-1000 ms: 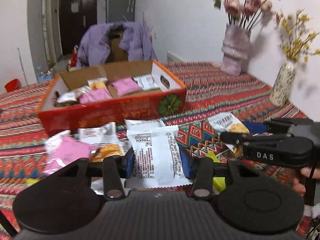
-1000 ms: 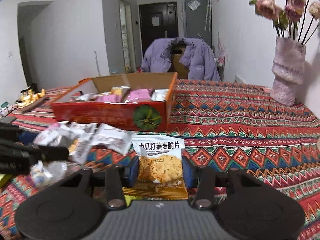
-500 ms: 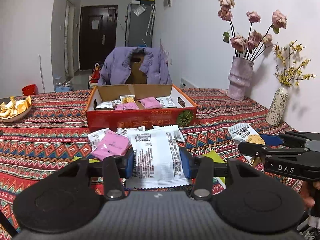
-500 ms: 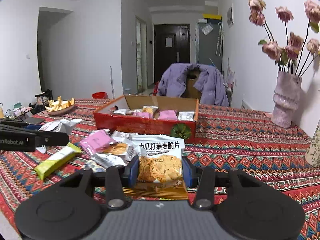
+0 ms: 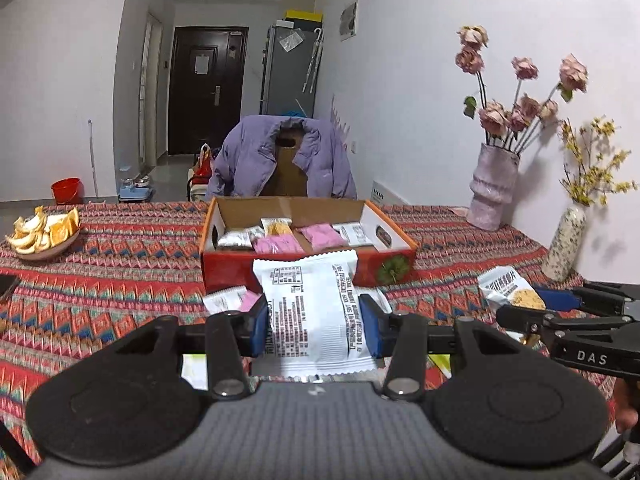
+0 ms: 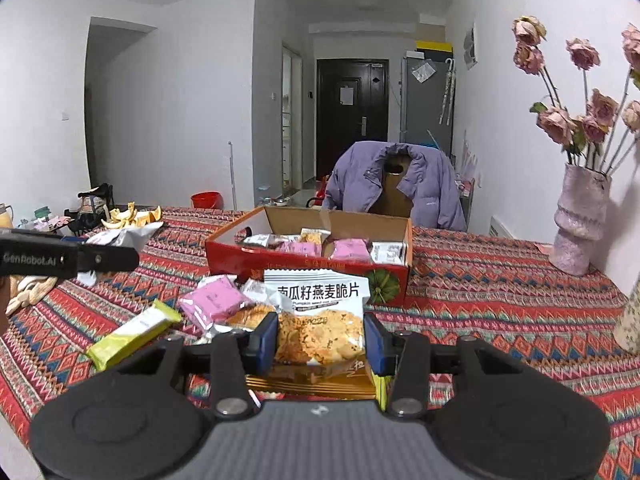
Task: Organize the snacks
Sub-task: 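Carry both packets into the box and open both tools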
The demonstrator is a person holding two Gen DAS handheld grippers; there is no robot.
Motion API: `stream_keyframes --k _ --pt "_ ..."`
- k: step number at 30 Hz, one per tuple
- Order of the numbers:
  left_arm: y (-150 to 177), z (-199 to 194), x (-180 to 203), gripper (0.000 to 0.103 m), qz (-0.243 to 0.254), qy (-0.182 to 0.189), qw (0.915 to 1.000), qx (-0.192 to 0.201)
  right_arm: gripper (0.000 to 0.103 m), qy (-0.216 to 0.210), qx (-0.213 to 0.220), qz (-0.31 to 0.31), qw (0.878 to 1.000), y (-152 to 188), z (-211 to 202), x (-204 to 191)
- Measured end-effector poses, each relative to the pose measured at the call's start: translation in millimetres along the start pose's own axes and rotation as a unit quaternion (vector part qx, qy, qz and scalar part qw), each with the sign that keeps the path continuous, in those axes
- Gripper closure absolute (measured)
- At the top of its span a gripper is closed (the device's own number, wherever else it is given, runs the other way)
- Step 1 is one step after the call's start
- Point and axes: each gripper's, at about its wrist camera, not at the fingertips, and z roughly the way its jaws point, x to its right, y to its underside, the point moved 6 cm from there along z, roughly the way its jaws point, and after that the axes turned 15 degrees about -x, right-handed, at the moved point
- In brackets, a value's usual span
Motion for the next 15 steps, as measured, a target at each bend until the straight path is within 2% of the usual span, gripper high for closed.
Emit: stream_keyframes --k 2,6,15 --pt "-17.9 8.7 -11.6 0.057 0.002 -0.003 1.0 0.001 0.06 -0.007 0.005 -0.001 1.0 -12.6 7.7 2.5" --pt "-55.3 33.6 -33.5 0.057 0.017 -0.038 0.9991 0.008 0.06 -0.03 0.009 0.012 0.999 -41.6 34.3 10.7" --pt "-135.4 120.2 -73.9 0.057 0.013 -0.035 0.9991 -0.02 0.06 -0.064 -0.003 -0.008 0.998 -134.3 115.4 25.3"
